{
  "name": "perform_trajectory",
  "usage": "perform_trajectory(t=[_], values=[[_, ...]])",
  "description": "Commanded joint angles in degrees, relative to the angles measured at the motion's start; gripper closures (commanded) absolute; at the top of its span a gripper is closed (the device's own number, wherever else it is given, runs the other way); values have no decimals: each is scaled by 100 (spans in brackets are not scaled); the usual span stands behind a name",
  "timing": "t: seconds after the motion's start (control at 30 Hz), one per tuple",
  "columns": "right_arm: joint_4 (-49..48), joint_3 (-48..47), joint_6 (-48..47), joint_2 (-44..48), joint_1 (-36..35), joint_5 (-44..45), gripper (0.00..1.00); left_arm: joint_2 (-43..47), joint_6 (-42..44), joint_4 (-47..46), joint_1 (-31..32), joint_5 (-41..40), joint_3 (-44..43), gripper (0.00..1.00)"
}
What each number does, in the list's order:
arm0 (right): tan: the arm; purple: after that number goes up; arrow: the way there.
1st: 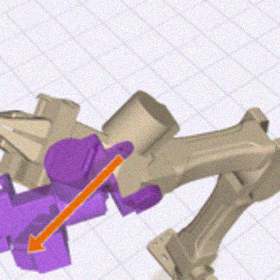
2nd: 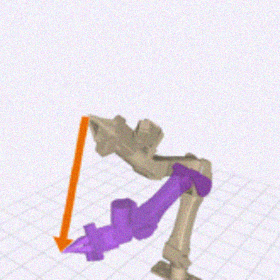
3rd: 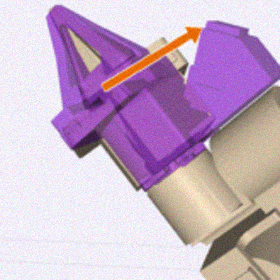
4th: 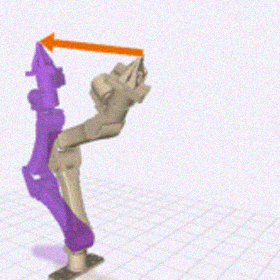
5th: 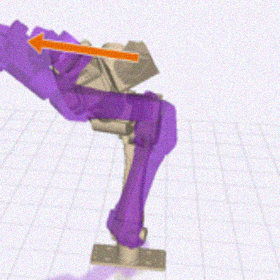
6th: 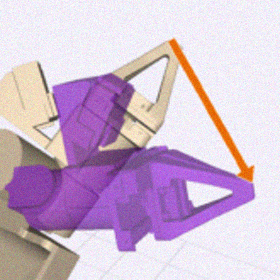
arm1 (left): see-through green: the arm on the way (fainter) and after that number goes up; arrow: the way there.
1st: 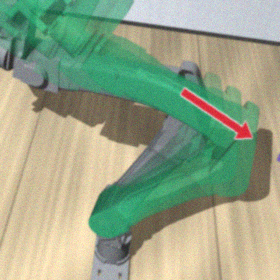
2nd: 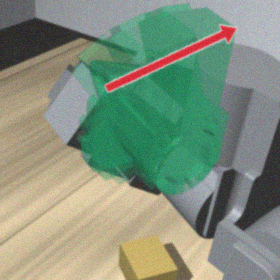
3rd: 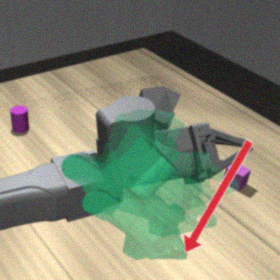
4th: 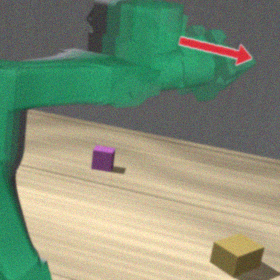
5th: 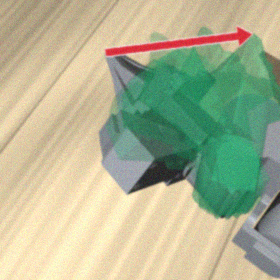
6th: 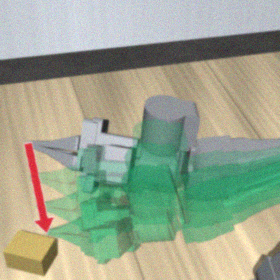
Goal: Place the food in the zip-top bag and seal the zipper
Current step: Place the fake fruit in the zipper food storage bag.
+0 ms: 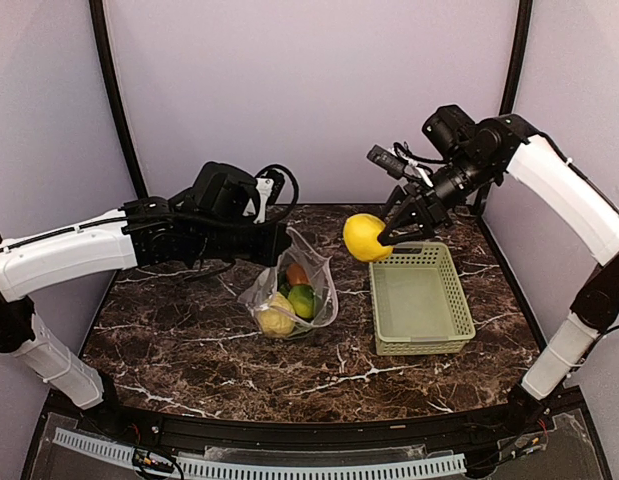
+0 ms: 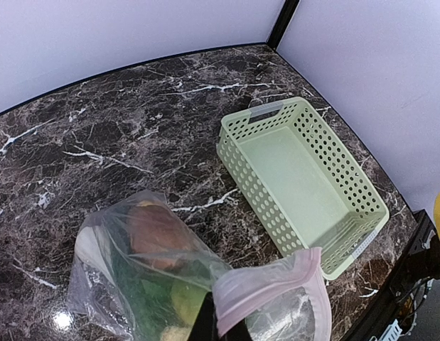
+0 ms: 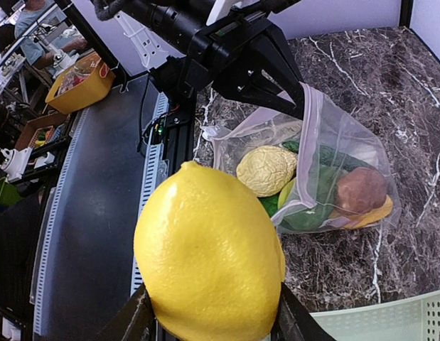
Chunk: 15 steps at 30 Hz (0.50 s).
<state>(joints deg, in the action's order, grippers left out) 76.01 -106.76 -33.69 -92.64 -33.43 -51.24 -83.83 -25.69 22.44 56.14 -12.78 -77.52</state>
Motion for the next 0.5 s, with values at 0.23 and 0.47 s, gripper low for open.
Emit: perform_trajectory(t=[0.23, 0.47], values=[[-460, 460, 429, -272, -610, -92, 62, 218, -129, -298, 2, 0, 18, 99], [-940, 350, 775, -535, -1127, 917, 60, 366, -283, -609, 4, -29, 231, 99]])
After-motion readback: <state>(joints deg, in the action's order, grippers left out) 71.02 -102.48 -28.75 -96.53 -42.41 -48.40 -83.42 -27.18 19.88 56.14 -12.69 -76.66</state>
